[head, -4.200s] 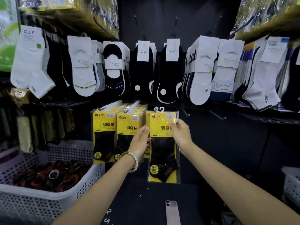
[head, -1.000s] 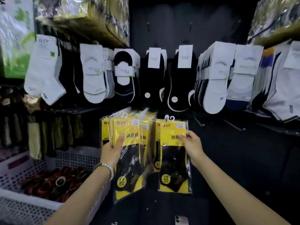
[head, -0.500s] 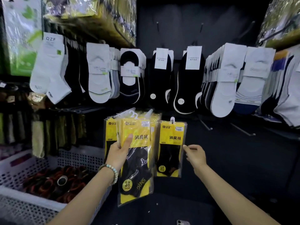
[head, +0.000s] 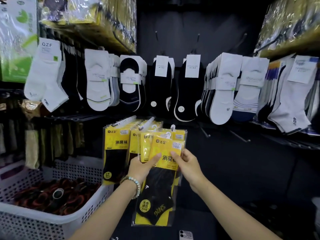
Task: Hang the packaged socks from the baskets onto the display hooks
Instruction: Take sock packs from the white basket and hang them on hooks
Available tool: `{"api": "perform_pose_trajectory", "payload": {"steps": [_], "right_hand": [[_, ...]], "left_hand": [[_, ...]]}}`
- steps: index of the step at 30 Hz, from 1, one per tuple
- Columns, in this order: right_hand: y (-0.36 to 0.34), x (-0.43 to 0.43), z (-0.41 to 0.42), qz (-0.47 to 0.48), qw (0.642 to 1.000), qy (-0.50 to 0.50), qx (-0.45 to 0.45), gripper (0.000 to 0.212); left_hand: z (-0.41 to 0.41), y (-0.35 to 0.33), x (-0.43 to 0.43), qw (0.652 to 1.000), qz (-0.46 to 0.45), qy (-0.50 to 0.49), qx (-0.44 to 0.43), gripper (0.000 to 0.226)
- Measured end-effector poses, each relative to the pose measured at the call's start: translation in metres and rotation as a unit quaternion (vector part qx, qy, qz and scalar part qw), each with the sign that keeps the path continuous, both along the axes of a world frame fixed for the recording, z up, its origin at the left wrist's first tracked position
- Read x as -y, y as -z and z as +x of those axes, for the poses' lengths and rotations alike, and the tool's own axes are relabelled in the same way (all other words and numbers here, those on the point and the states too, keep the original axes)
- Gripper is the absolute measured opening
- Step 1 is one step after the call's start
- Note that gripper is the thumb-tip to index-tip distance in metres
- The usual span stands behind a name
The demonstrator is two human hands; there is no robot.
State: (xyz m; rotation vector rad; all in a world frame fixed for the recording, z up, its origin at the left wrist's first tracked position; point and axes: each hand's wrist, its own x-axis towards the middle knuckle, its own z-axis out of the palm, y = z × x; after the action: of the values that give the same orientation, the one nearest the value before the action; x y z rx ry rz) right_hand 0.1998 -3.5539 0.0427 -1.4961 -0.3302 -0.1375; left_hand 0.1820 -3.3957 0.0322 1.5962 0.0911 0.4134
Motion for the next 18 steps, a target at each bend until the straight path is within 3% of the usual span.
{"api": "perform_pose_trajectory", "payload": {"steps": [4, 11, 18], "right_hand": [[0.003, 0.01, 0.004, 0.039, 0.998, 0.049, -0.007, 0.012], [-0.006, 0.021, 0.03, -0.021, 0.992, 0.11, 0.061, 0.015], [-0.008, 0.001, 0.065, -0.036, 0.991, 0.102, 0.073, 0.011]], "left_hand": [[0.001, -0.005, -0.01, 0.998, 0.053, -0.028, -0.018, 0.049], [0.006, -0.019, -0.044, 0.978, 0.139, -0.136, 0.073, 0.053], [0.013, -0.027, -0.061, 0.981, 0.121, -0.129, 0.075, 0.056]]}}
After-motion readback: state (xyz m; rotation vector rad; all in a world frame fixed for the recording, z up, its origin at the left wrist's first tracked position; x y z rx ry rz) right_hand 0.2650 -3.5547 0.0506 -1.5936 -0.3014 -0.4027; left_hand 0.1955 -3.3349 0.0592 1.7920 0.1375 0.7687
